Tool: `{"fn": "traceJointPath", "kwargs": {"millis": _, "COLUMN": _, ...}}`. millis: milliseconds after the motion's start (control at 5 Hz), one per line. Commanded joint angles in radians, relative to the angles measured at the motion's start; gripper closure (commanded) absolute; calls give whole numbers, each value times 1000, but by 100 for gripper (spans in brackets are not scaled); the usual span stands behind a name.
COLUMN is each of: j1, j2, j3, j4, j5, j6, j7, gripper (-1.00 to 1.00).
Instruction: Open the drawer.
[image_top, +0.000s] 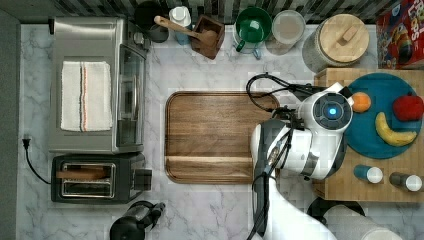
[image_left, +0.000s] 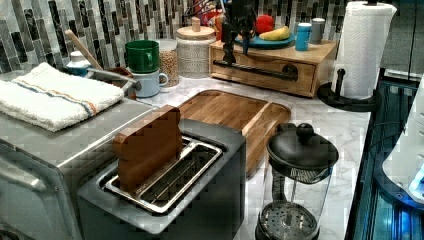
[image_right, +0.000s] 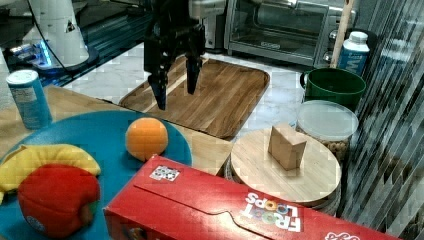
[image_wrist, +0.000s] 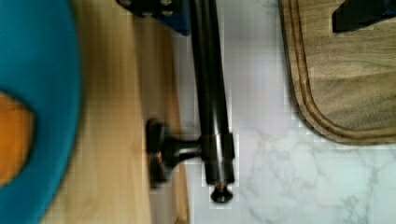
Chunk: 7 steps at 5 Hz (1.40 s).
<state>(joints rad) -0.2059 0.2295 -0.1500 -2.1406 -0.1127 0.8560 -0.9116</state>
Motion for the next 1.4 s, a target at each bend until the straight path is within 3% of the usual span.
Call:
{"fn": "traceJointPath", "kwargs": {"millis": 200, "j1": 3, "j2": 3, "j3": -23, "j4": -79, "j5": -71, "j6": 116, "j7": 73, "gripper": -100}}
{"fn": "traceJointPath", "kwargs": {"millis": 400, "j1": 14, "j2": 19, "j3": -21, "j4": -85, "j5": -62, "j6": 166, "j7": 87, "gripper": -100}}
{"fn": "traceJointPath", "kwargs": {"millis": 1000, "j1": 17, "j2": 4, "j3": 50, "j4": -82, "j5": 38, "j6": 73, "j7": 22, "gripper": -100}}
{"fn": "traceJointPath", "kwargs": {"millis": 1400, "j1": 54, "j2": 23, "j3": 102, "j4": -67, "j5": 6, "j6": 21, "j7": 12, "gripper": -100}}
